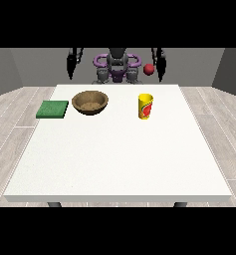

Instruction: Pick the cup and pour the ball into the bowl, then pick the bowl and place it on the pad

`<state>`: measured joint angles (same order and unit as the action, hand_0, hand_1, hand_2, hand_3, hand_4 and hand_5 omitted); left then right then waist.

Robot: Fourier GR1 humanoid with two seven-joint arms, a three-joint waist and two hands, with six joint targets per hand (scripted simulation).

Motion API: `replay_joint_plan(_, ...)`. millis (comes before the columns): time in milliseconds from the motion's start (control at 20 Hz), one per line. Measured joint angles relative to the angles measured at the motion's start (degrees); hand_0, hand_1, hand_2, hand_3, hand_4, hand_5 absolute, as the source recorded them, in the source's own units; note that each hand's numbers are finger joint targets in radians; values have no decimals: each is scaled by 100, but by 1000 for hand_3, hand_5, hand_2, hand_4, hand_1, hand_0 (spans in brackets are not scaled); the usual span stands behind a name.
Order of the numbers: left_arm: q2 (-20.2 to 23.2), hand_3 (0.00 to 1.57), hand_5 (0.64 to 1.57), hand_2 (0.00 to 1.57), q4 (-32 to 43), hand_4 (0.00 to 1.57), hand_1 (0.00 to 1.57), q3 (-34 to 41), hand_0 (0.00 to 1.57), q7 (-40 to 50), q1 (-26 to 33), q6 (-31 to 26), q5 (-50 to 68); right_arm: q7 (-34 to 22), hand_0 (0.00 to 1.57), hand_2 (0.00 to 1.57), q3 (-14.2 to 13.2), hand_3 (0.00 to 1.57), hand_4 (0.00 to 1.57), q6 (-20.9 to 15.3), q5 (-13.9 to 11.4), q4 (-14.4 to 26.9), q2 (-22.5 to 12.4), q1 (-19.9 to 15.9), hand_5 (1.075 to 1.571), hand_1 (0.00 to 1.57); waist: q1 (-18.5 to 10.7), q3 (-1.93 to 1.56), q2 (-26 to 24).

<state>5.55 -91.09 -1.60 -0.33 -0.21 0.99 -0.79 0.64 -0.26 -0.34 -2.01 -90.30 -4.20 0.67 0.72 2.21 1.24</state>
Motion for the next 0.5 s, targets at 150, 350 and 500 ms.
replay_joint_plan(150,56,0,1470,0,-206,0,0,21,0,153,-19,-2,21,-145,0,0,-28,0,120,23,7,-210,-99,-17,1563,0,-9,-74,-551)
replay_joint_plan(350,-11,0,1463,0,-404,0,0,17,0,169,32,110,68,-136,0,0,-186,0,66,169,250,-361,-193,56,1563,0,4,-147,-1023)
replay_joint_plan(500,-289,0,1473,0,-368,0,0,-70,0,-376,189,324,114,630,0,0,-533,0,0,648,767,-18,-291,383,1563,0,40,-191,-776)
